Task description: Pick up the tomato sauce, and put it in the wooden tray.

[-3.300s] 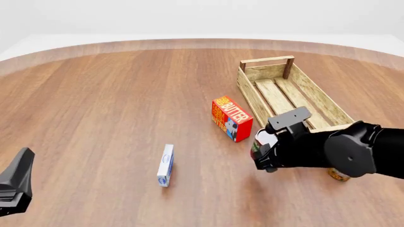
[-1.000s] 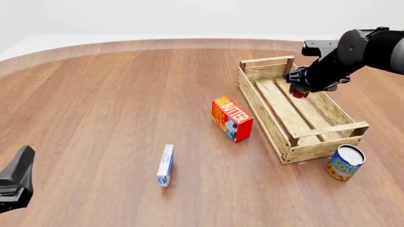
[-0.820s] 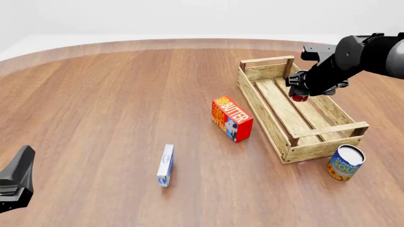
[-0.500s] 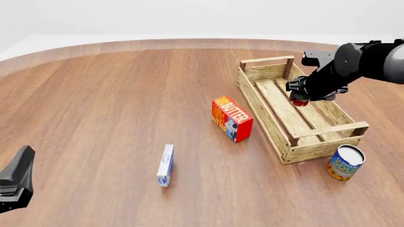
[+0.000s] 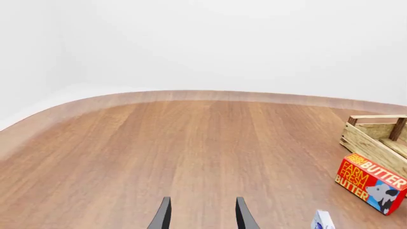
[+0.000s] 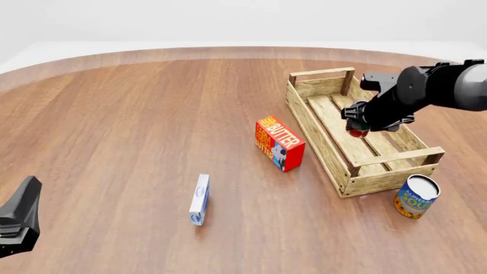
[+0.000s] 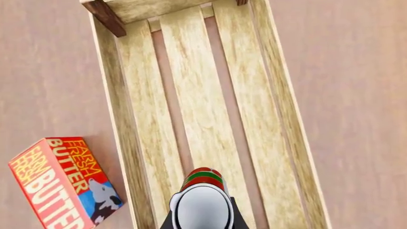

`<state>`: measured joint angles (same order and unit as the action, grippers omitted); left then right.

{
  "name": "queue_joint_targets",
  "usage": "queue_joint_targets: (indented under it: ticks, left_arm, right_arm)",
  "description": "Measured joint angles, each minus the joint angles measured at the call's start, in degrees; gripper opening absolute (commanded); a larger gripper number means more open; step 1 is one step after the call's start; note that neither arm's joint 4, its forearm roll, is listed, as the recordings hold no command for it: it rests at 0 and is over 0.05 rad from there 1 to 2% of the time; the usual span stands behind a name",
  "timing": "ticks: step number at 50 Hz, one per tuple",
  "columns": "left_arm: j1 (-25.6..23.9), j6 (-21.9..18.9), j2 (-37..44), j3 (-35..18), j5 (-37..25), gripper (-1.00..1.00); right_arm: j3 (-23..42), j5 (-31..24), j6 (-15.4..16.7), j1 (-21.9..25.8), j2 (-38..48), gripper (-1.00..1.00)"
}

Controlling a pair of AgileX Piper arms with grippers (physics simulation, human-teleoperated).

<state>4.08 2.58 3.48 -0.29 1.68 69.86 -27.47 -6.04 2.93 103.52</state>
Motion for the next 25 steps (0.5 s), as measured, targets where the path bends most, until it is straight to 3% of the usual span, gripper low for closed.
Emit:
queue_joint_targets:
  ticks: [25]
  left_arm:
    - [0.0, -0.1, 0.2, 0.1, 0.3, 1.0]
  right_arm:
    - [-1.3, 2.6, -1.2, -0.4, 1.9, -1.0]
